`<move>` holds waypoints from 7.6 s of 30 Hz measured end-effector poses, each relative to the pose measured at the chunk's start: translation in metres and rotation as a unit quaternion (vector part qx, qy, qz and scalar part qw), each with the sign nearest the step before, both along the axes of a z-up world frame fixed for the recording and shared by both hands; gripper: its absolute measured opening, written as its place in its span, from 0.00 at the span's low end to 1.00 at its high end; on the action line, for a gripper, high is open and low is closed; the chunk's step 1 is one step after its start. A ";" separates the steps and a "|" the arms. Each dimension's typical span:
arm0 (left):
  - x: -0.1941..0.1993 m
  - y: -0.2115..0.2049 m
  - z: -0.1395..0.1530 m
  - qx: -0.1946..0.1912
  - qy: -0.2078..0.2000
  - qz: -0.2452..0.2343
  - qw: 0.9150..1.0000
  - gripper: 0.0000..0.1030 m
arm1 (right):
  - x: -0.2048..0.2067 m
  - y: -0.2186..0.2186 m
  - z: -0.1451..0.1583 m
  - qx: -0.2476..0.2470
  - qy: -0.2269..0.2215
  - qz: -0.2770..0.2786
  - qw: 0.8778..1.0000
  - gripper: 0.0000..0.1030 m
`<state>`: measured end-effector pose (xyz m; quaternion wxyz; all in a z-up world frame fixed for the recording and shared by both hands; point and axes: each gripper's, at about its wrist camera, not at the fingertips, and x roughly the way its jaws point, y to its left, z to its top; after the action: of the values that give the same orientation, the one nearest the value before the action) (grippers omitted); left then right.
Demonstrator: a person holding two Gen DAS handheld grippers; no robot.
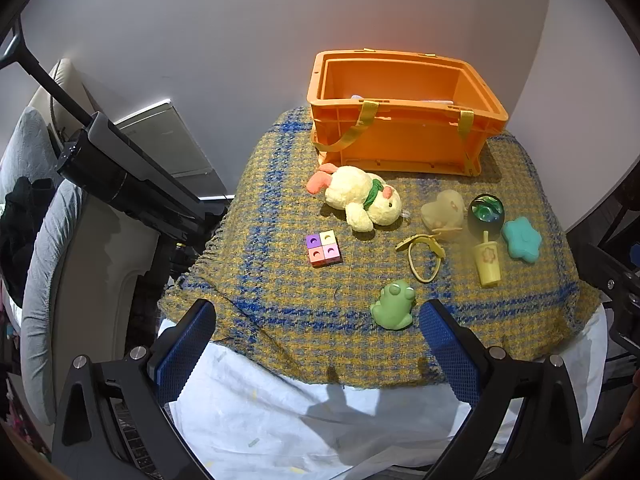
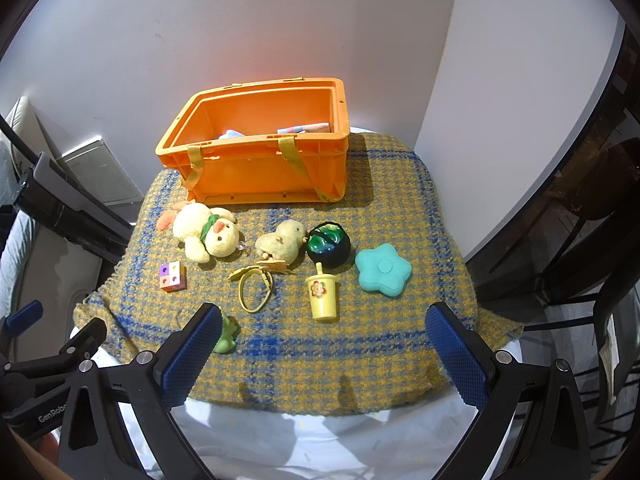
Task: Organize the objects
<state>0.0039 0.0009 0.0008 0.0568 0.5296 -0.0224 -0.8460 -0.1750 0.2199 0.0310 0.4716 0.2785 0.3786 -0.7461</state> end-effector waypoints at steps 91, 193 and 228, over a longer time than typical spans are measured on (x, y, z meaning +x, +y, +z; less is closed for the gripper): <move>-0.052 0.018 -0.104 0.002 0.025 0.028 0.999 1.00 | -0.048 -0.053 -0.092 0.001 0.030 0.059 0.998 0.99; -0.094 0.014 -0.031 0.055 0.082 0.022 0.995 0.38 | -0.002 -0.076 -0.020 -0.063 0.030 0.150 0.986 0.33; -0.214 -0.036 0.016 0.041 0.137 0.046 0.989 0.38 | 0.036 -0.186 0.035 -0.117 0.043 0.217 0.968 0.33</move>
<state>-0.2104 -0.0352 0.0163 0.0763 0.4108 0.0440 -0.9074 -0.1392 0.0336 0.0665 0.6349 0.1005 0.3603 -0.6760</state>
